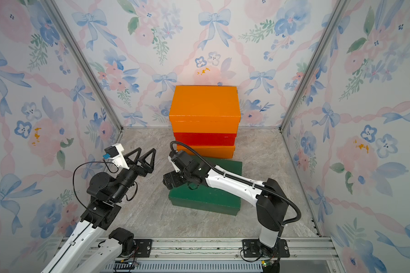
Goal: Stack the shoeboxes
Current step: Move the shoebox to the center of the board.
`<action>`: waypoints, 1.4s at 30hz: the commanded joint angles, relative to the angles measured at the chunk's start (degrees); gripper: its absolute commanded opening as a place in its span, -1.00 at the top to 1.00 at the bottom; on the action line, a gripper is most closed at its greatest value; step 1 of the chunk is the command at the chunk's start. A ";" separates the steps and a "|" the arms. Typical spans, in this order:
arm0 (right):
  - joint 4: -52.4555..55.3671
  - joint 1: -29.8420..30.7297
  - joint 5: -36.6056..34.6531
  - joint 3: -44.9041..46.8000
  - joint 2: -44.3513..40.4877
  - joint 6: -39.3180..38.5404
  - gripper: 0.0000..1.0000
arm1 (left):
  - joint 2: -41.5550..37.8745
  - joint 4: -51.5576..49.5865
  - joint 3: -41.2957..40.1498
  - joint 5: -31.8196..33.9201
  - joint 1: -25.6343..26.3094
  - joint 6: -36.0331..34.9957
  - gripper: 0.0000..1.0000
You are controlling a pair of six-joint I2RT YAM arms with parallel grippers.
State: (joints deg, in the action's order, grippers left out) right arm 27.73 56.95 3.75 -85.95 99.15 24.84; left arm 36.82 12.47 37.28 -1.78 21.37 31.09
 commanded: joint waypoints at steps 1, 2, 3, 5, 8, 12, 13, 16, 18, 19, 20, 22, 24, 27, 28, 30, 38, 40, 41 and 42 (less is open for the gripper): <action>5.01 -1.25 -4.05 0.00 -7.11 -2.64 -0.94 | 1.23 -0.01 1.38 -1.93 0.32 -0.34 -0.96; 5.87 -1.70 -5.32 0.04 -8.36 -3.07 -0.94 | 1.68 -0.03 1.39 -2.31 0.33 -0.33 -0.96; 7.04 -2.25 -7.03 0.29 -9.85 -3.41 -0.94 | 2.43 0.01 1.39 -2.92 0.34 -0.32 -0.96; 9.24 -3.67 -10.65 0.93 -12.75 -3.11 -0.94 | 4.22 -0.06 1.39 -4.56 0.30 0.02 -0.96; 11.36 -6.86 -15.80 4.19 -18.29 -1.87 -0.94 | 7.90 0.00 1.38 -7.91 0.30 0.71 -0.96; 12.52 -15.59 -14.65 11.36 -26.22 0.75 -0.94 | 14.59 -0.08 1.39 -14.33 0.41 1.39 -0.96; 12.65 -18.54 -13.99 13.64 -28.31 0.92 -0.94 | 16.47 -0.14 1.39 -15.78 0.58 1.69 -0.96; 12.65 -28.68 -14.67 22.11 -34.77 5.21 -0.94 | 21.60 -0.60 3.42 -17.78 1.08 2.57 -0.96; 10.55 -36.09 -7.57 28.07 -38.00 7.06 -0.94 | 24.02 -0.69 3.09 -17.19 1.76 2.81 -0.96; 9.36 -38.96 -4.02 30.82 -39.21 7.23 -0.94 | 25.00 -0.71 2.79 -16.38 2.12 2.80 -0.96; 8.41 -40.78 -2.01 32.97 -39.99 7.19 -0.94 | 25.80 -0.61 2.48 -15.46 2.47 2.73 -0.96; 7.69 -42.07 -0.33 35.69 -40.70 6.55 -0.94 | 27.35 -0.60 2.27 -14.84 2.66 2.57 -0.96; 6.49 -42.36 1.18 37.81 -40.75 6.10 -0.94 | 28.75 -0.59 2.27 -14.90 2.65 2.27 -0.96; 4.97 -42.77 2.82 40.06 -40.31 5.75 -0.94 | 30.73 -0.57 -0.39 -14.83 2.80 1.77 -0.96; 4.46 -42.79 2.99 40.74 -40.19 5.74 -0.94 | 31.59 -0.60 -0.80 -14.70 2.72 1.46 -0.96; 3.31 -42.89 4.07 41.99 -40.05 5.87 -0.94 | 33.42 -0.59 -1.28 -14.52 2.74 1.43 -0.96; -0.79 -42.97 8.63 46.15 -39.29 6.89 -1.00 | 38.84 0.02 -2.77 -15.53 2.73 1.53 -0.96; -1.21 -42.97 9.03 46.87 -39.09 6.72 -1.00 | 39.24 0.52 -3.22 -15.70 2.78 1.73 -0.96; -1.49 -42.97 9.25 47.21 -39.04 6.71 -1.00 | 39.42 0.69 -3.31 -15.94 2.80 1.88 -0.96; -1.87 -42.97 9.41 47.51 -38.87 6.76 -1.00 | 39.79 0.87 -3.40 -16.21 2.83 1.95 -0.96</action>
State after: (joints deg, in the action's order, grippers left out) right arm 27.88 14.28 11.42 -39.72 59.88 31.11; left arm 75.72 12.16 34.76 -16.64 23.99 33.26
